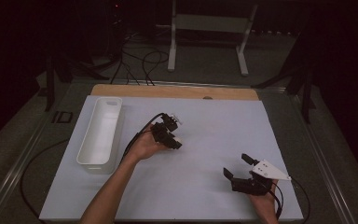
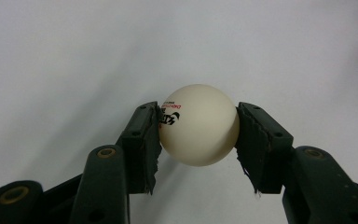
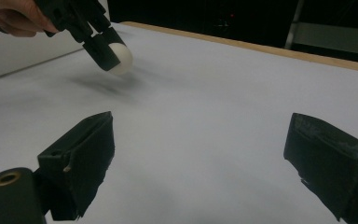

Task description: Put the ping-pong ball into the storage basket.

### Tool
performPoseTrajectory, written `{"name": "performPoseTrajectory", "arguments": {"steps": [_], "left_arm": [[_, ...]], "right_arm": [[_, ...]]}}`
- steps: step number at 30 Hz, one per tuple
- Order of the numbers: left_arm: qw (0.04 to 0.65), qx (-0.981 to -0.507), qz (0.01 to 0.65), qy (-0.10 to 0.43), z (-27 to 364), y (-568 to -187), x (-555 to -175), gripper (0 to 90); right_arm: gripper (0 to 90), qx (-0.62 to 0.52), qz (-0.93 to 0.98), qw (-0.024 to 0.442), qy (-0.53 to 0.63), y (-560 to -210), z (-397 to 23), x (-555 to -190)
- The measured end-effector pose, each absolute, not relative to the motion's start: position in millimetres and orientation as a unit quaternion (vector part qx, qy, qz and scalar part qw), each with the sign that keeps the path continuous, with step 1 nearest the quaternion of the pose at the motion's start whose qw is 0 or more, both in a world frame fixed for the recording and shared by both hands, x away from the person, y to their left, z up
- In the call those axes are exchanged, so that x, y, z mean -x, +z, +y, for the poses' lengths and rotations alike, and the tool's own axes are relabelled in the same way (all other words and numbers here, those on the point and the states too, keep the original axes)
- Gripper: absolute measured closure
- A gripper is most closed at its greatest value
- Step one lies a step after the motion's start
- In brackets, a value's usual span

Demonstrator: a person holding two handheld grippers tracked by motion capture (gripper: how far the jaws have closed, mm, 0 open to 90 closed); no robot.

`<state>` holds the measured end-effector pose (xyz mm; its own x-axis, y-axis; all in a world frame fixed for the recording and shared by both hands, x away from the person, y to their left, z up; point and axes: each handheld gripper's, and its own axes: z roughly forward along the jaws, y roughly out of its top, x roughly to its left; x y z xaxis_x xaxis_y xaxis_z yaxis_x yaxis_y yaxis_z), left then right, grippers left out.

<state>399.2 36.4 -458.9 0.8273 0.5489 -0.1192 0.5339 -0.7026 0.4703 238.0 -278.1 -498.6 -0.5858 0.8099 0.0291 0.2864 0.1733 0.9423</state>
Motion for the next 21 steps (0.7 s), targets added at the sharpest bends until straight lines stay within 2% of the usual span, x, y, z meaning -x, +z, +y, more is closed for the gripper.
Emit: {"name": "performPoseTrajectory", "arguments": {"steps": [21], "left_arm": [[0.259,-0.915,0.305,0.039,45.7,-428.2,-387.5,51.2]], "right_arm": [[8.0,-0.382,0.722,0.254,0.518,-499.0,-278.1,-236.7]]}}
